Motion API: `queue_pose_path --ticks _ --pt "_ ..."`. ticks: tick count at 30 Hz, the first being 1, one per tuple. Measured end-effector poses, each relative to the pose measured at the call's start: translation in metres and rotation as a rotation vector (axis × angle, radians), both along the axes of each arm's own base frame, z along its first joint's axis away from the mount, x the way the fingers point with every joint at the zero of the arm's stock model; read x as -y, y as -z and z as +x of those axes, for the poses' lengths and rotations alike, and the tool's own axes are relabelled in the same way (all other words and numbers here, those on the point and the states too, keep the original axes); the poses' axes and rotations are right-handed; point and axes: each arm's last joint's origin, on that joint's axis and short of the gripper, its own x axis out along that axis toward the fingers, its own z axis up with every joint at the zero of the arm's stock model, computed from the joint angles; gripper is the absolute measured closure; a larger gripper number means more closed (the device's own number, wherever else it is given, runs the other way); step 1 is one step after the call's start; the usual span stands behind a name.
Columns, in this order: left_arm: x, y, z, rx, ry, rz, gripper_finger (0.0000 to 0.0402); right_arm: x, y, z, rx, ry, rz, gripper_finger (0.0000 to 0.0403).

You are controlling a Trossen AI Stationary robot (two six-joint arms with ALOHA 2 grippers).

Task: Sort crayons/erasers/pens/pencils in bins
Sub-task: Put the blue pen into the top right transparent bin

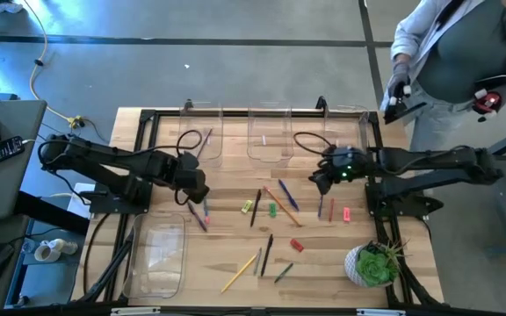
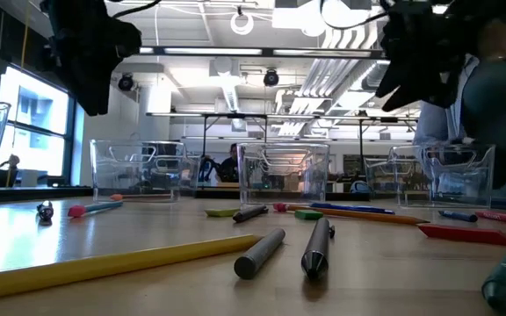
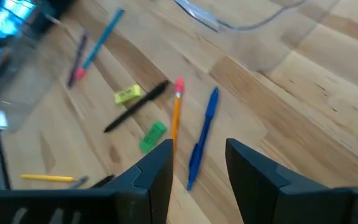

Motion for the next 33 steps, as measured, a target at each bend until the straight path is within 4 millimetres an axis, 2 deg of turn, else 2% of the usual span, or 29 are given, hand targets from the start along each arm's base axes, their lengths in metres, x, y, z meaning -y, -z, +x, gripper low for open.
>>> queue_pose_path --ticks 8,16,23,33 --pt "-0.012 -0.013 -0.012 0.041 0.037 0.013 0.0284 -0.003 0.012 0.033 -0.155 0.006 0.085 0.0263" --pt "-0.020 -0.023 -0.024 0.082 0.048 0.021 0.0284 -0.013 0.012 0.076 -0.288 -0.031 0.034 0.0263" --pt "-0.025 -0.026 -0.028 0.086 0.080 0.017 0.0284 -0.015 0.040 0.104 -0.431 -0.026 0.049 0.0263" --pt "-0.029 -0.026 -0.030 0.067 0.122 0.030 0.0284 -0.015 0.079 0.130 -0.528 0.043 0.080 0.0263"
